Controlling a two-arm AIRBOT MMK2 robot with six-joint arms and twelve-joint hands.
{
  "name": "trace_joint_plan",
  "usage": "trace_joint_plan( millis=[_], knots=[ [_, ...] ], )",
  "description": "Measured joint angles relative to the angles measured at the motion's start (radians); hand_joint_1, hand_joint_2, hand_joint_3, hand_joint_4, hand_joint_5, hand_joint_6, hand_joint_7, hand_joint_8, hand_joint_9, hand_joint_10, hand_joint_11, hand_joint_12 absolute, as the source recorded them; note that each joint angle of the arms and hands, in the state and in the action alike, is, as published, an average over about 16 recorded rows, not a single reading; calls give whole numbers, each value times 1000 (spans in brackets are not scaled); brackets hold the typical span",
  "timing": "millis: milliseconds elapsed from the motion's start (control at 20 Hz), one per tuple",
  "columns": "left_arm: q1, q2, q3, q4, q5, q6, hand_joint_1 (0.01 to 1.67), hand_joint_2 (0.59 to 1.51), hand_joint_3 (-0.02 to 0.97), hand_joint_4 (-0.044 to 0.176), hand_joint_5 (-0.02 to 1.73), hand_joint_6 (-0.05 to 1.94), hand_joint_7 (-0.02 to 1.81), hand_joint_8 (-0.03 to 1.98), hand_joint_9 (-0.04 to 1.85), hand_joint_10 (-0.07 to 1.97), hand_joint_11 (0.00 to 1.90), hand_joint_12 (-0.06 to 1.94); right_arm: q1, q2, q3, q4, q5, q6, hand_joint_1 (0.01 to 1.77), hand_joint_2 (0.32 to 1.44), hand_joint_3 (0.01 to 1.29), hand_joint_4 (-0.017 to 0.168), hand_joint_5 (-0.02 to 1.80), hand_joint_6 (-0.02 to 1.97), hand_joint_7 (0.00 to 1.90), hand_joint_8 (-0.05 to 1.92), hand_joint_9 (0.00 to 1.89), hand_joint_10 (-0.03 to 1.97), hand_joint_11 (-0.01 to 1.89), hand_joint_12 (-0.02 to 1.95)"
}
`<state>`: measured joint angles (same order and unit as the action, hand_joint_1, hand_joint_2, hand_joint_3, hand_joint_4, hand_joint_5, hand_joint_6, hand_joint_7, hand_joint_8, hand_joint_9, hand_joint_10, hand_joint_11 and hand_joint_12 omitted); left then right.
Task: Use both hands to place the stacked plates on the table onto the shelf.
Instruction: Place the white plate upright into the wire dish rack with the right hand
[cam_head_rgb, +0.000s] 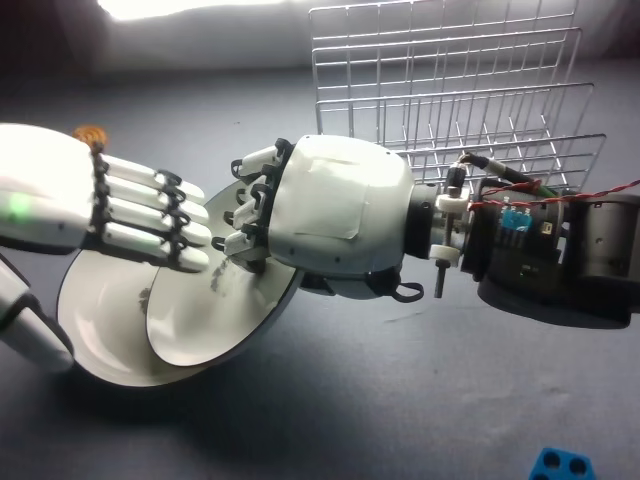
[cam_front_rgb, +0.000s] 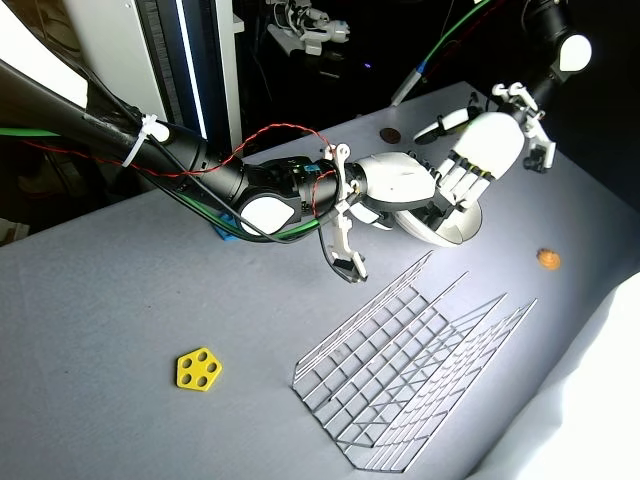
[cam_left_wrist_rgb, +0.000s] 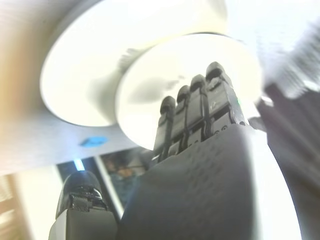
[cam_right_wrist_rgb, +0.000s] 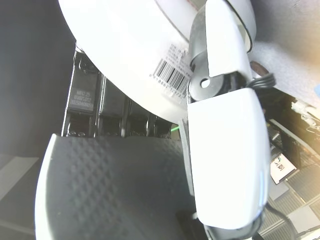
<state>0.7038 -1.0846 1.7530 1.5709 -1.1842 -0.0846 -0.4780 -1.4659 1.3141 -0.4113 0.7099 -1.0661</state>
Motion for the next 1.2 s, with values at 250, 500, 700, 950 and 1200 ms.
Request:
trace_joint_plan(
  millis=[250,500,700,950,1200],
  knots=[
    [-27,32,4,1,-3,-10,15,1035,18,0,70,19,52,-4,25,8,20,30,5,22,-30,1,3,4,1249,1017,12,7,879,770,936,806,1050,569,646,1227],
    [-34,64,12,4,-8,-24,14,1039,18,1,71,19,56,-4,31,8,22,30,21,58,-81,3,-4,7,1249,1018,12,13,916,770,981,779,1139,301,658,1203],
    [-36,86,19,6,-9,-45,14,1042,18,1,72,19,56,-4,37,9,25,29,42,96,-137,13,-21,7,1250,1017,12,15,948,770,1017,768,1166,257,673,1202],
    [-39,115,28,13,-1,-77,14,1046,18,1,73,19,54,-4,40,9,29,30,87,166,-225,51,-54,9,1250,1016,12,16,980,770,1050,766,1181,214,686,1200],
    [-42,142,32,20,11,-105,14,1047,18,1,73,19,52,-4,42,9,30,29,154,265,-327,104,-111,50,1250,1014,11,15,996,775,1065,775,1180,173,689,1198]
  ],
)
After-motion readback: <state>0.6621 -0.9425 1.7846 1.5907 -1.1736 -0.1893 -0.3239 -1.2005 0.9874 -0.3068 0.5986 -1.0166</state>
